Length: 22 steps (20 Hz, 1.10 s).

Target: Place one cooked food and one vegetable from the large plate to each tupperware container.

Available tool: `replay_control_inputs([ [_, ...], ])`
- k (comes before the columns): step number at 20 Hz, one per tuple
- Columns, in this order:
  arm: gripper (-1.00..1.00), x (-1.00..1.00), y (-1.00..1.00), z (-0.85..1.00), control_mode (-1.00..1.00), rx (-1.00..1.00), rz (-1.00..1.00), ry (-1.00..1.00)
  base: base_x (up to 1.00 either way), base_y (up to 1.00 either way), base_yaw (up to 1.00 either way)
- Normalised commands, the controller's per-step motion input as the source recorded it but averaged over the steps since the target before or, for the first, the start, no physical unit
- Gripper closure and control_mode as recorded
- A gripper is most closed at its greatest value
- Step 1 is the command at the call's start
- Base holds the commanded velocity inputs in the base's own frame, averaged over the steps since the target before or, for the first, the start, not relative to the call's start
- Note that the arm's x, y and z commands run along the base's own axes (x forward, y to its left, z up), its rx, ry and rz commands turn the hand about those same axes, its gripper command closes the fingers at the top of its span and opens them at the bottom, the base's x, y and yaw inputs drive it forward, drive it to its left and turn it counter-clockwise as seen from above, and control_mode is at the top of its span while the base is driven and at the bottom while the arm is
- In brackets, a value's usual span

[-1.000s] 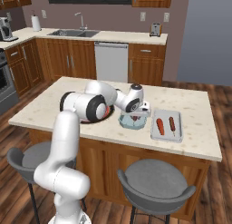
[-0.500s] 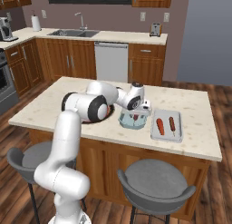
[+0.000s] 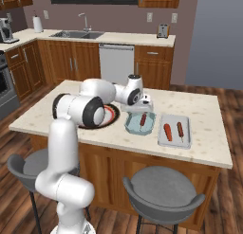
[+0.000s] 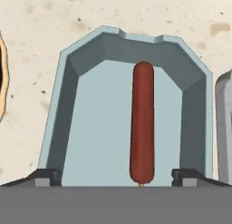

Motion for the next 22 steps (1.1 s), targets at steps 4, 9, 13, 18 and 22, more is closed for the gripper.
replay_control_inputs([
  [4, -1.00, -0.26, 0.79, 0.51, -1.00, 0.00, 0.00, -0.02, 0.00, 0.00, 0.00],
  [9, -1.00, -0.12, 0.75, 0.22, -1.00, 0.00, 0.00, -0.02, 0.00, 0.00, 0.00],
  [13, -1.00, 0.00, 0.86, 0.02, -1.00, 0.00, 0.01, 0.00, 0.00, 0.00, 0.00],
  [18, -1.00, 0.00, 0.92, 0.00, -1.00, 0.00, 0.00, 0.00, 0.00, 0.00, 0.00],
  [22, -1.00, 0.00, 0.80, -0.03, -1.00, 0.02, 0.01, 0.00, 0.00, 0.00, 0.00],
])
